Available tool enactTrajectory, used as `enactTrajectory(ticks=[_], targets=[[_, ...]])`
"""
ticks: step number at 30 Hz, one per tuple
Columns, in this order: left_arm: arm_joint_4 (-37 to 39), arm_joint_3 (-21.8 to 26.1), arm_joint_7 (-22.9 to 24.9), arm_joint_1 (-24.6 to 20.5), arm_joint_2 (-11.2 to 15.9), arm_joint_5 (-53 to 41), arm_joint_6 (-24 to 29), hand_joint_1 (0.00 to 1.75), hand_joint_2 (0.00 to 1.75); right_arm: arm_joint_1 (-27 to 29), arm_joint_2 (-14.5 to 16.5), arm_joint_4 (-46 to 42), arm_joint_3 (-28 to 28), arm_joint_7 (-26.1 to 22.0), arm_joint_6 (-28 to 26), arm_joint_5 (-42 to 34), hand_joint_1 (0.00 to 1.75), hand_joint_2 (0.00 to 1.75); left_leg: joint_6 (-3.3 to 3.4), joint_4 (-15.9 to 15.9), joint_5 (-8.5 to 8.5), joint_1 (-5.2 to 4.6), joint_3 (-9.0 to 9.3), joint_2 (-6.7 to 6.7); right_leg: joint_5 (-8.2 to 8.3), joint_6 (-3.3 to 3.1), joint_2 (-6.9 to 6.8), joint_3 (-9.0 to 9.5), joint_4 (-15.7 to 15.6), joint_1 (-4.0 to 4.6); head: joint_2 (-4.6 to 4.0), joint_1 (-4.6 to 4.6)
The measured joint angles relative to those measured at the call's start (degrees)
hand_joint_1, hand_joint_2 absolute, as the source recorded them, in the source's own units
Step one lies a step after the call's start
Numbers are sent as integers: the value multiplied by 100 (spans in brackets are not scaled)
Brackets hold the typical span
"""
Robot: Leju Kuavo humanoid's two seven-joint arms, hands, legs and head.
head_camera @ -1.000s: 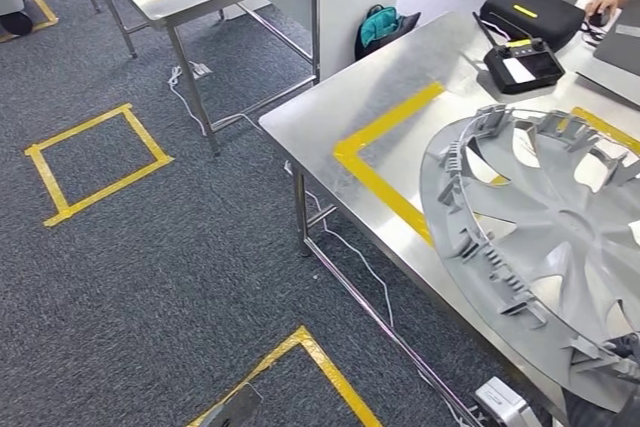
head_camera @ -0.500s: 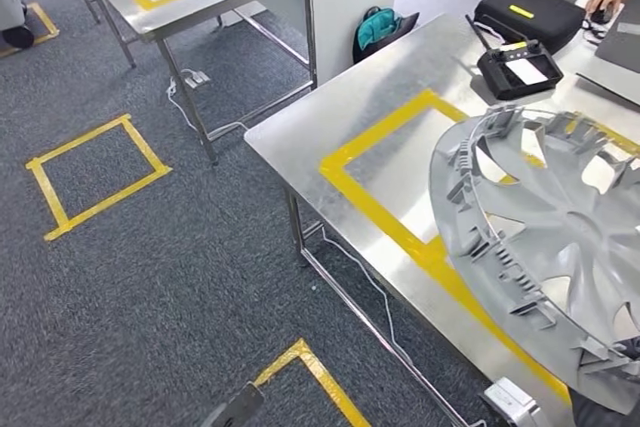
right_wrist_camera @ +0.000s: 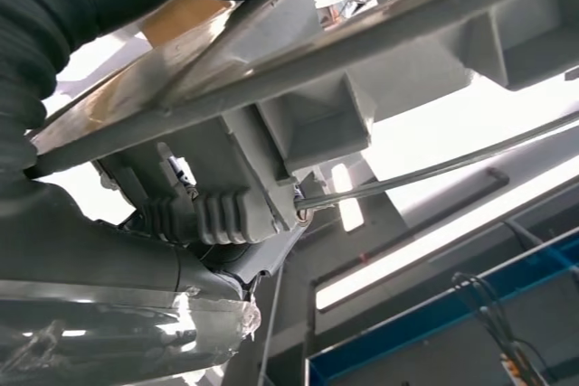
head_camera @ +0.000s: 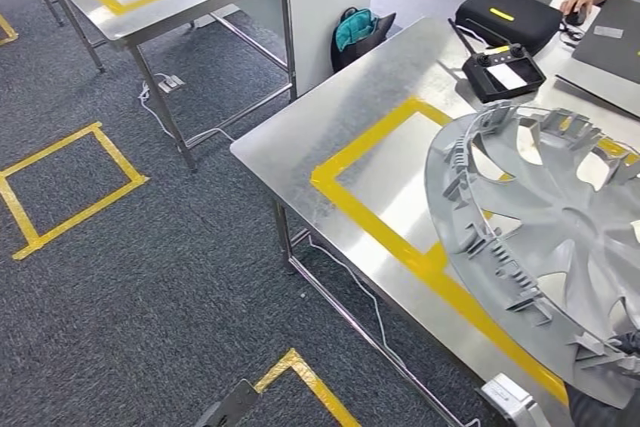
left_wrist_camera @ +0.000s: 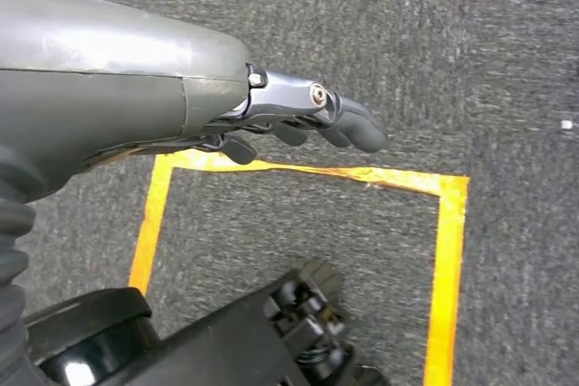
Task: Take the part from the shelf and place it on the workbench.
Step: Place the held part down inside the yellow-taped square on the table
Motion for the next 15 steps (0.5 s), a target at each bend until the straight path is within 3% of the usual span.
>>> enactTrajectory(ticks=[3, 4, 5, 6, 8, 9, 11, 14, 15], targets=[[0, 2, -1, 11, -1, 7, -5, 0, 175, -18, 0, 0, -2, -9, 1, -7, 175, 175, 68, -11, -60, -4, 71, 74, -458, 45, -150, -568, 1082, 1, 0, 18], [0, 2, -1, 17, 2, 8, -8, 0, 175, -17, 0, 0, -2, -9, 1, -6, 175, 175, 74, -11, -83, -6, 97, 100, -500, 58, -164, -732, 1338, -1, 0, 17], [0, 2, -1, 20, 3, 9, -11, 0, 175, -15, 0, 0, -3, -9, 2, -7, 175, 175, 72, -11, -108, -5, 129, 122, -431, 70, -175, -808, 1406, -4, 0, 18], [0, 2, -1, 21, 2, 9, -15, 0, 175, -15, 0, 0, -4, -8, 2, -10, 175, 175, 63, -10, -136, -1, 172, 139, -244, 78, -192, -763, 1233, -9, 0, 18], [0, 2, -2, 21, -1, 9, -23, 0, 175, -17, 0, 1, -10, -8, 2, -19, 175, 175, 22, -9, -202, -1, 267, 171, 218, 92, -308, -436, 465, -11, 0, 22], [0, 2, -5, 19, -1, 8, -27, 0, 175, -21, 0, 1, -12, -9, 2, -23, 175, 175, -9, 0, -234, -13, 303, 183, 365, 77, -363, -273, 124, -8, 0, 26], [0, 3, -13, 18, 5, 7, -30, 0, 175, -28, 0, 1, -14, -12, 2, -31, 175, 175, -66, 3, -259, -45, 330, 215, 426, 21, -407, -145, -152, 7, 0, 23], [-1, 4, -19, 16, 8, -2, -27, 0, 175, -23, 0, 0, -25, -8, 1, -40, 175, 175, -139, 13, -291, -36, 328, 251, 446, -102, -298, -165, -174, 3, 0, 15], [-1, 4, -20, 12, 7, -10, -22, 0, 175, -24, 0, 0, -27, -7, 1, -40, 175, 175, -166, 142, -381, -30, 271, 224, 454, -141, -269, -162, -186, -7, 0, 7]])
